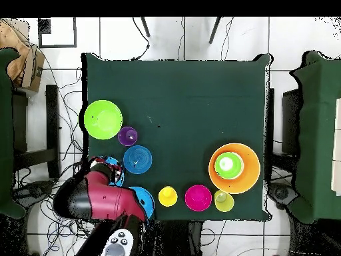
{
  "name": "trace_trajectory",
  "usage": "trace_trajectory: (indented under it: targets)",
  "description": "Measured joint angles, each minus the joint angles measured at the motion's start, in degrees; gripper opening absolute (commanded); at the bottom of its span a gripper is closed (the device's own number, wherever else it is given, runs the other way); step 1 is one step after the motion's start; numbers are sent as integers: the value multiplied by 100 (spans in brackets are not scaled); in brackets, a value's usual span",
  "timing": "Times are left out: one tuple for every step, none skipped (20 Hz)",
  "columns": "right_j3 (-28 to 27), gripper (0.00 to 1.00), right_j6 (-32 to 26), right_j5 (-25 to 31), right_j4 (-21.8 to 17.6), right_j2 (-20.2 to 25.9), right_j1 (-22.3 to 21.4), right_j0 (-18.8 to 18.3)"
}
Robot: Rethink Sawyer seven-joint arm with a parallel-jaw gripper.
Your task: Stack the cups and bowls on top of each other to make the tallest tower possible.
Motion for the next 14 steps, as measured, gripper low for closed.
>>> trace_trajectory:
  targets:
    - [0, 100, 0, 1, 0, -2, -2, 12]
    - [1, 100, 0, 1, 9, -22, 3, 73]
    - [2, 100, 0, 1, 19, -42, 8, 135]
    - [2, 100, 0, 1, 30, -68, 16, 195]
    - [4, 100, 0, 1, 34, -92, 24, 244]
    - [5, 100, 0, 1, 38, -116, 32, 293]
    - [6, 100, 0, 1, 43, -140, 40, 341]
    - [13, 100, 0, -5, 42, -175, 43, 402]
    - [20, 100, 0, -11, 41, -209, 45, 463]
    - [28, 100, 0, -24, 41, -223, 45, 485]
    - [44, 100, 0, -53, 41, -235, 46, 499]
    - [59, 100, 0, -88, 42, -246, 47, 497]
    - [74, 100, 0, -123, 43, -256, 48, 496]
    - [88, 100, 0, -159, 41, -273, 51, 497]
